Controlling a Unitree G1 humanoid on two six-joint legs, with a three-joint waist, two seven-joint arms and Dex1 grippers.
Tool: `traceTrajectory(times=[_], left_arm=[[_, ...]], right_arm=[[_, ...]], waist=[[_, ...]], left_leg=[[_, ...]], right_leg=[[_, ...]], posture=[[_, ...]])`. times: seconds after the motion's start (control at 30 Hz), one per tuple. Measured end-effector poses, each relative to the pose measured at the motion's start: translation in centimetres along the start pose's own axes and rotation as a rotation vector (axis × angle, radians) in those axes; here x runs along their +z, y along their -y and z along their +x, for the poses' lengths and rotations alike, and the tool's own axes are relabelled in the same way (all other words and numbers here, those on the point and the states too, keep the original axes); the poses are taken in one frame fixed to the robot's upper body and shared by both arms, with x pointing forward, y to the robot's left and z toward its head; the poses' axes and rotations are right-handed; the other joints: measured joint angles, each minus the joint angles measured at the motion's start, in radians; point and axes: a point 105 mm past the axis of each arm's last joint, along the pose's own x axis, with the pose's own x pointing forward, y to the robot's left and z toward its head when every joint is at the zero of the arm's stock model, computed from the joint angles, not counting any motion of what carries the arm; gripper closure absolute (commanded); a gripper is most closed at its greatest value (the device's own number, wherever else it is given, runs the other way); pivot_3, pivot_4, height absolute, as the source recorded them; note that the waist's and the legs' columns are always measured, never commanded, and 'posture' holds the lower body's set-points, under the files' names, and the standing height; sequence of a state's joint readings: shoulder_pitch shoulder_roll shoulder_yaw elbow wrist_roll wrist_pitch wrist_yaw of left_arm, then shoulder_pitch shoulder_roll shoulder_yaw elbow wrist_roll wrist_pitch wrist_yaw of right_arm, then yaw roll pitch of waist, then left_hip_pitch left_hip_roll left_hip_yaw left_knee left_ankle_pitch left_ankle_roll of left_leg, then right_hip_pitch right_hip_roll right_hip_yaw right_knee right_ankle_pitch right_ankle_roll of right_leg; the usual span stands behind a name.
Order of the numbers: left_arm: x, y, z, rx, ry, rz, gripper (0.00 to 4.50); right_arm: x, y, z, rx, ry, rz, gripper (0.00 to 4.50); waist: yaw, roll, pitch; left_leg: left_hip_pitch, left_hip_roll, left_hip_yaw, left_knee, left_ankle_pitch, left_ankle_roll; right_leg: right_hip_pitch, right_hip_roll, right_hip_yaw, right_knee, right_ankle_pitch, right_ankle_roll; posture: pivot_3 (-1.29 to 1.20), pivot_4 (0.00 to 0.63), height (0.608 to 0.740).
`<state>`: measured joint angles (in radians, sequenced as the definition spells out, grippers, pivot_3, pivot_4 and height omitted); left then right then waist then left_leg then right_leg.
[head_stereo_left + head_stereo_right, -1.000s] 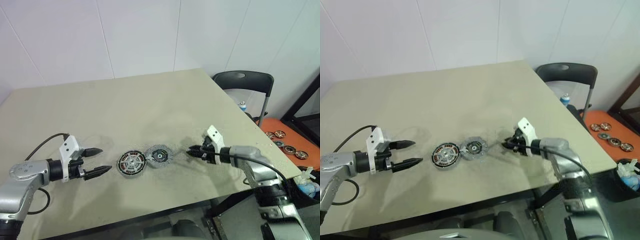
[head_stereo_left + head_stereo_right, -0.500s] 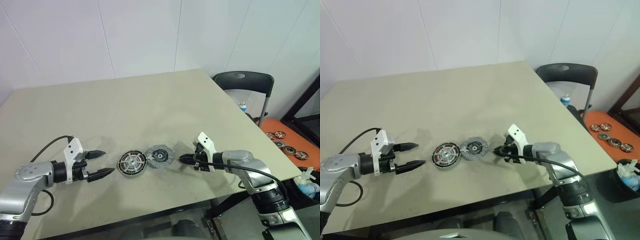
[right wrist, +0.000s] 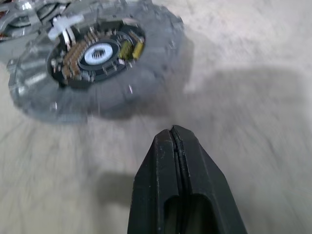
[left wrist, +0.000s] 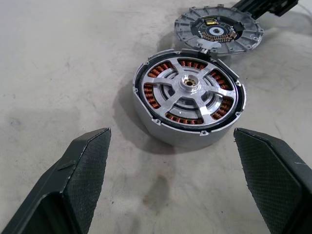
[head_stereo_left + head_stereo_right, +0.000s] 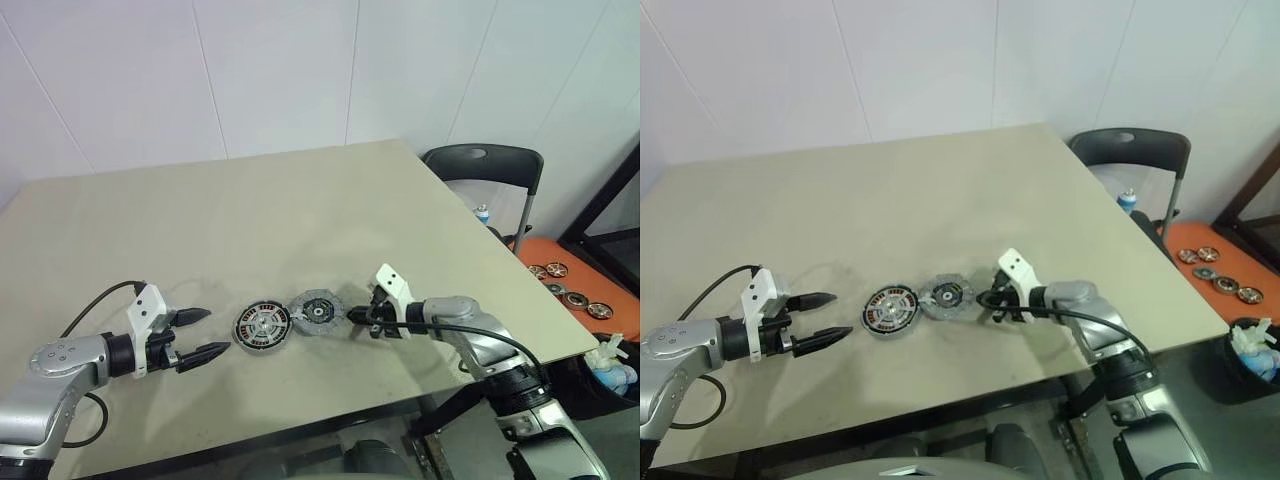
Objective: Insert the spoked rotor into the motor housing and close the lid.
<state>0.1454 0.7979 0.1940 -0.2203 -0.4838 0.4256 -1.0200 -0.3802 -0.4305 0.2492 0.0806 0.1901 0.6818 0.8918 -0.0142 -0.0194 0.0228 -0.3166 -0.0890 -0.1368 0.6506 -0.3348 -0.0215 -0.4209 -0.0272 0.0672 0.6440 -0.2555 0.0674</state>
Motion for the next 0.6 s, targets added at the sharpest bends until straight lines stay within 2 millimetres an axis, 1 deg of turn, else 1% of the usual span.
traceTrajectory(times=[0.17, 0.23, 0.4, 0.6], left_arm=[[0.0, 0.0, 0.0, 0.002, 0.001, 0.0, 0.2], [0.0, 0.0, 0.0, 0.003, 0.001, -0.001, 0.2], [0.0, 0.0, 0.0, 0.002, 0.001, -0.002, 0.2], [0.1, 0.0, 0.0, 0.0, 0.004, -0.001, 0.2]], right_arm=[[1.2, -1.0, 1.2, 0.049, 0.014, -0.025, 4.49], [1.4, -1.1, 1.1, 0.063, -0.006, -0.067, 4.49], [1.8, -1.9, 0.0, 0.142, -0.037, -0.145, 4.49], [2.5, -1.5, -0.1, 0.148, -0.035, -0.174, 4.49]], waist=[[0.003, 0.001, 0.0], [0.007, 0.001, 0.0], [0.005, 0.001, 0.001], [0.004, 0.001, 0.001]], left_leg=[[-0.003, 0.0, 0.0, 0.0, 0.0, 0.0], [-0.003, -0.001, 0.0, 0.0, 0.0, 0.0], [-0.004, -0.001, 0.0, -0.001, -0.001, 0.002], [-0.004, 0.0, 0.0, -0.001, -0.001, 0.002]], right_leg=[[-0.003, 0.0, 0.0, -0.001, 0.0, 0.0], [-0.003, -0.001, -0.001, -0.002, 0.0, 0.0], [-0.003, -0.001, -0.001, -0.005, 0.0, 0.0], [-0.003, -0.001, -0.001, -0.005, 0.0, 0.0]], posture=[[0.0, 0.0, 0.74], [0.0, 0.0, 0.74], [0.0, 0.0, 0.74], [0.0, 0.0, 0.74]])
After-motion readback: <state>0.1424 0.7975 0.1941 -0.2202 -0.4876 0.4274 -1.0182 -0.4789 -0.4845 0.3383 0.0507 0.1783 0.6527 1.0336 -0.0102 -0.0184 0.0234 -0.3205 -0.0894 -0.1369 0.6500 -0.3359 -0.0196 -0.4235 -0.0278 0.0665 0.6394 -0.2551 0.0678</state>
